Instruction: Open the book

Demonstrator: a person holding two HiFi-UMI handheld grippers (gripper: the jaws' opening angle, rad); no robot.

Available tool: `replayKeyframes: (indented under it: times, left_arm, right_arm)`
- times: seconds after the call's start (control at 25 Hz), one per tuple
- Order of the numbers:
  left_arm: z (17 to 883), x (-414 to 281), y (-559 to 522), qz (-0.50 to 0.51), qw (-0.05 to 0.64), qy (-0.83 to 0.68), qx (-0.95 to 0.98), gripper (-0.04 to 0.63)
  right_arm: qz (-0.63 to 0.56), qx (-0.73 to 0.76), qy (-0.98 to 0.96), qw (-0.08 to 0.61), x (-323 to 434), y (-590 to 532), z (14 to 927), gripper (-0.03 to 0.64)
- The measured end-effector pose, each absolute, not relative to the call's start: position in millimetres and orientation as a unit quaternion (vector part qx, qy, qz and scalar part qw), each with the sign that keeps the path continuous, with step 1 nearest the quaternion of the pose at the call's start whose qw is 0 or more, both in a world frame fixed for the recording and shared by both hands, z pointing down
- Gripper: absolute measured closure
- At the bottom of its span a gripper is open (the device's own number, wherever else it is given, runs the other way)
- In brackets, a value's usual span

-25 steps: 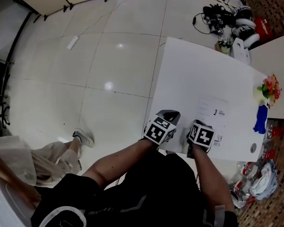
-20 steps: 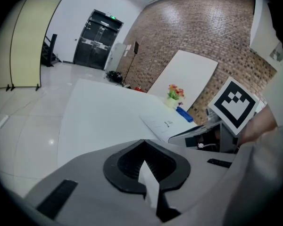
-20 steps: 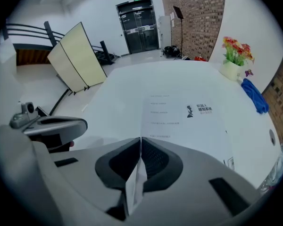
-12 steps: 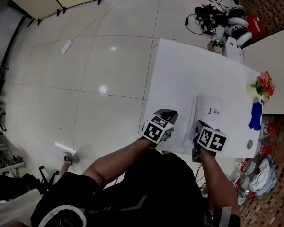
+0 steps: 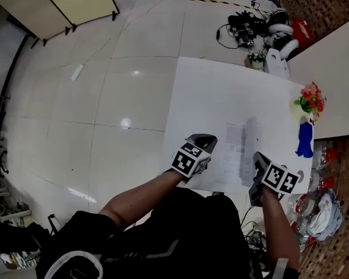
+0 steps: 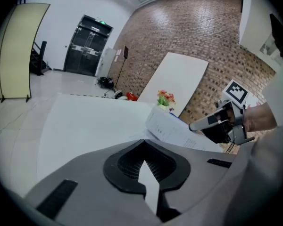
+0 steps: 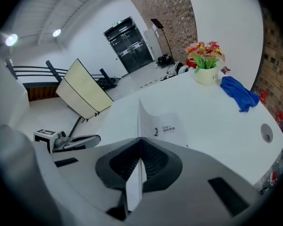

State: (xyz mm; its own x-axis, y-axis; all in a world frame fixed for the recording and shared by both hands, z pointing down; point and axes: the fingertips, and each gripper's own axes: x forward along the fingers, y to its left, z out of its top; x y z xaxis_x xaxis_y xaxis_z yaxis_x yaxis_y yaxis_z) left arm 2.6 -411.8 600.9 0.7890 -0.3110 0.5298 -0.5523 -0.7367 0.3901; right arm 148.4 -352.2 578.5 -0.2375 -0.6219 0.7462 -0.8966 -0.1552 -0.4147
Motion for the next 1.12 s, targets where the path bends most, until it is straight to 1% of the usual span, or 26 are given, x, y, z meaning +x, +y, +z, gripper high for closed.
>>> replayKeyframes:
  times: [0.12,0.36,0.6,0.8,0.96,1.12]
  left_arm:
    - [590,31,-414,0.218,0.259,-0.246,0.908,0.597]
    - [581,93,-388,0.227,0.262,-0.248,0.905,0.597]
    - [572,143,-376,0.233,0.253,-0.269,0.900,0.597]
    - [569,167,-373,0.237,0.248,-0.293,0.892,0.597]
    - [567,181,-365,0.243,0.241,-0.303,0.889,0.597]
    - [571,187,-363,0.247,0.239,-0.314,0.885,0.597]
  right_arm:
    - [0.469,0.592,-0.642,0.133,181,-347,575,0.611]
    - [0.481,0.578,-0.653,0.092,254,-332,559,0.611]
    - [0.501,0.542,-0.671,0.067,334,-324,558,0.611]
    - [0.524,0.518,-0.674,0.052,394,-314,584,0.609]
    - [0.553,0.498,-0.666,0.042,432,-305,622,0.609]
    - [0.562,0.486,-0.668,0.056,452,-299,661,0.609]
